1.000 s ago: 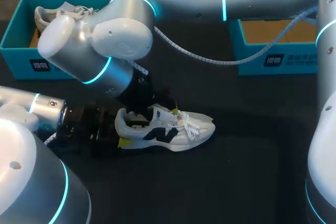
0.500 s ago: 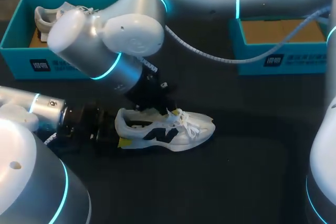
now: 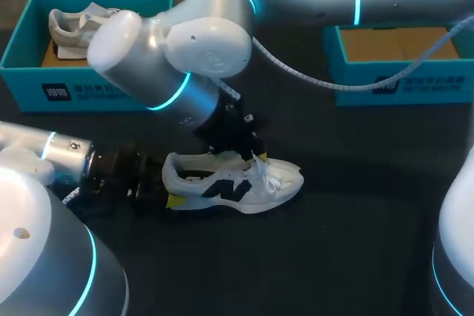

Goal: Take the shoe out of the shoebox, open the shoe tongue, remove and reinsert the insole, then place the shoe into the shoebox

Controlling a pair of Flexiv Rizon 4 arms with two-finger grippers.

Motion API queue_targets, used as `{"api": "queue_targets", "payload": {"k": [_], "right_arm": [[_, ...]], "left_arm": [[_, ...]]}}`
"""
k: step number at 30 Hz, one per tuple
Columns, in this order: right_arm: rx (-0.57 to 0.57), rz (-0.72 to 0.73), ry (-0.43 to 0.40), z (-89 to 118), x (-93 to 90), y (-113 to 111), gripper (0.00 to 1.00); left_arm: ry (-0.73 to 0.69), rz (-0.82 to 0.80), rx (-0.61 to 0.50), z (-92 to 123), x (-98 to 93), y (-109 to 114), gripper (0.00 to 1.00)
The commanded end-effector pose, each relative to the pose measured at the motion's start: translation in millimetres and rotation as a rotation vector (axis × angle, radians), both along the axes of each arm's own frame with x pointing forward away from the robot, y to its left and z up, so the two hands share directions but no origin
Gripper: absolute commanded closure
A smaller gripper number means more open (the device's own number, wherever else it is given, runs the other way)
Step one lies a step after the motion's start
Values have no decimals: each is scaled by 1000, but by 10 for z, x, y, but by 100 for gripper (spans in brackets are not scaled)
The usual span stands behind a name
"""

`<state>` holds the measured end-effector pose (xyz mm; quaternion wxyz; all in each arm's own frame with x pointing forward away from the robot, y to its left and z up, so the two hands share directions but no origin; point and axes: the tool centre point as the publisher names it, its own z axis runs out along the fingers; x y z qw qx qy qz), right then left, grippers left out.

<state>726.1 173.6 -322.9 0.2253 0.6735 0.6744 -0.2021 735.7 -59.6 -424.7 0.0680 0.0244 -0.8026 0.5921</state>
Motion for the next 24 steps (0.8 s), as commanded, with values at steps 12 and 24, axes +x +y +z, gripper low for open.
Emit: {"api": "queue_targets", "payload": {"k": [12,24], "right_arm": [[34,-298,-194,-161,-66,-307,65],[23,-328,-170,-290,-90,-424,15]], "left_arm": [[0,3,2,-29,19,5,100],[0,3,2,-29,19,5,100]]}}
